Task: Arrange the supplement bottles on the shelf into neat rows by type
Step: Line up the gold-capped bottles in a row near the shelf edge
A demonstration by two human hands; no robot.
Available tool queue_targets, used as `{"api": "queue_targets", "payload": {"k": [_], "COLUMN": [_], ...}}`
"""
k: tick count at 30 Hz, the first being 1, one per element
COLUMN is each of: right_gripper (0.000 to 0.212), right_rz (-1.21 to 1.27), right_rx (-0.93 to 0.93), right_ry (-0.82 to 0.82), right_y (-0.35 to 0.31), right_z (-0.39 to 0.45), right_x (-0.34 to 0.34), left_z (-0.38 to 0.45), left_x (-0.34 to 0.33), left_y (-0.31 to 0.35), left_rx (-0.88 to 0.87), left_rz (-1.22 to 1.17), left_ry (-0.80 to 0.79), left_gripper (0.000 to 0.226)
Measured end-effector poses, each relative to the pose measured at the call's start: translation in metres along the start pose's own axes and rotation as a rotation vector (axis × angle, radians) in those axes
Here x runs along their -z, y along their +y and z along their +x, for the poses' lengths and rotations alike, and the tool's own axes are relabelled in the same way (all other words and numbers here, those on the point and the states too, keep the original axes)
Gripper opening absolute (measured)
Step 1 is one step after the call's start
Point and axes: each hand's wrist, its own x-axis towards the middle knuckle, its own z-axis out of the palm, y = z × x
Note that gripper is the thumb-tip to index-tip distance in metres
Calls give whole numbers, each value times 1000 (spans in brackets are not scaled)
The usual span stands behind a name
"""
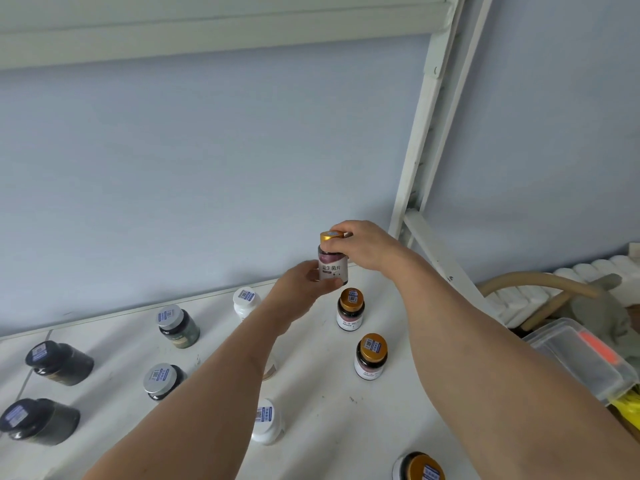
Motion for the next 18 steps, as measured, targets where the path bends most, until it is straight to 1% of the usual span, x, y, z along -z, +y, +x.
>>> {"api": "queue_targets", "payload": {"k": [2, 5, 7, 10, 14, 16, 18], "right_gripper": [37, 36, 39, 41, 41, 41, 38], "right_rz": [19, 16, 5, -6, -4, -2, 2], "right_rx": [-4, -20, -31, -35, -34, -31, -28], "right_ry": [-8, -6, 6, 12, 11, 6, 4], "right_y": [-3, -4, -3, -3, -4, -4, -3], "right_z": [-2, -2, -1, -2, -1, -1, 0], "right_x": [1, 1, 1, 1, 4, 4, 4], "left_z": [-2, -2, -1, -1, 0, 1, 1], "left_x": [2, 7, 9, 10, 10, 9, 8], "left_y": [2, 1, 0, 0, 4, 5, 8], "left_rx": [-7, 22, 37, 49, 50, 37, 14], "left_rz": [-34, -41, -59, -84, -75, -47, 63], "left_ry": [3, -18, -39, -67, -64, -41, -20], "left_gripper": [31, 22, 20, 21, 21, 25, 31]}}
